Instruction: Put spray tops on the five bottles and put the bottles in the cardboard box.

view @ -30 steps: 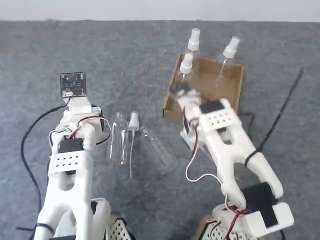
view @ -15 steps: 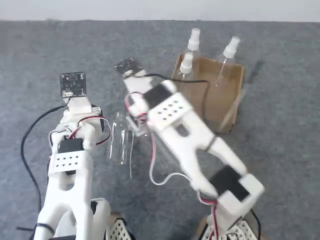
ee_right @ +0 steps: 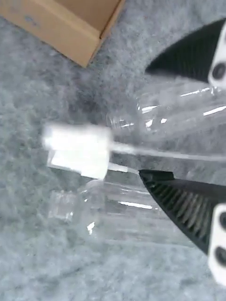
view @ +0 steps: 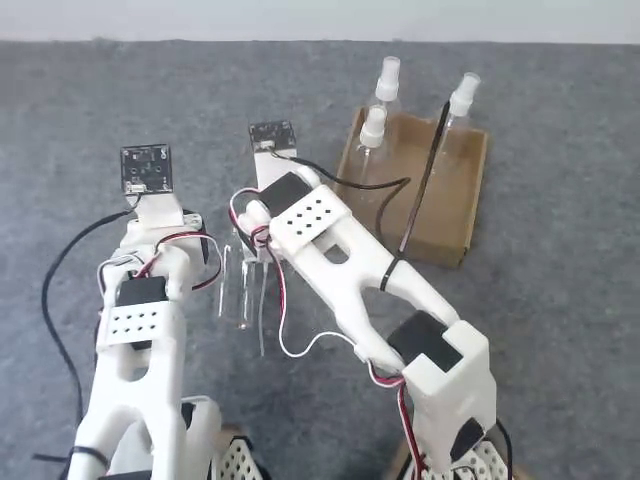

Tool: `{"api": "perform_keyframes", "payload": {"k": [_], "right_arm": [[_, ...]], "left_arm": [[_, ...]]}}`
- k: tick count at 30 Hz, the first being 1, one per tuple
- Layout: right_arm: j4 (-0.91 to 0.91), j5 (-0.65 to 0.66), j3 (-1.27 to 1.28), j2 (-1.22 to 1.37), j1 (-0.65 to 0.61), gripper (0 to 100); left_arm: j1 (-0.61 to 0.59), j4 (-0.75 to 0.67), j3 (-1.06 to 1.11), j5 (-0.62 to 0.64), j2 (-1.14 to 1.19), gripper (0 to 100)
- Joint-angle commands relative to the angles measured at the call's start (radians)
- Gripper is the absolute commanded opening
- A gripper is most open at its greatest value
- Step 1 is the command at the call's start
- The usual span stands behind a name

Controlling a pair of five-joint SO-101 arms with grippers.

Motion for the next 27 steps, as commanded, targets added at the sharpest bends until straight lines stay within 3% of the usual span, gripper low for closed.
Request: {"api": "perform_keyframes", "payload": {"k": [1, 8, 13, 23, 27], "right_arm": [[0.053, 0.061, -0.083, -0.041, 0.001, 28.9], [0.288, 0.292, -0.175, -0.151, 0.076, 28.9], [0.329, 0.416, -0.118, -0.17, 0.05, 28.9], [-0.07, 0.508, 0.282, -0.174, 0.022, 28.9], [-0.122, 0.506, 0.35, -0.171, 0.021, 28.9]], "left_arm": [[0.005, -0.031, -0.005, 0.002, -0.005, 1], [0.005, -0.032, -0.005, 0.002, -0.002, 1], [0.005, -0.032, -0.005, 0.002, -0.002, 1], [0.005, -0.031, -0.005, 0.002, 0.0, 1], [0.005, -0.032, -0.004, 0.002, 0.0, 1]]}}
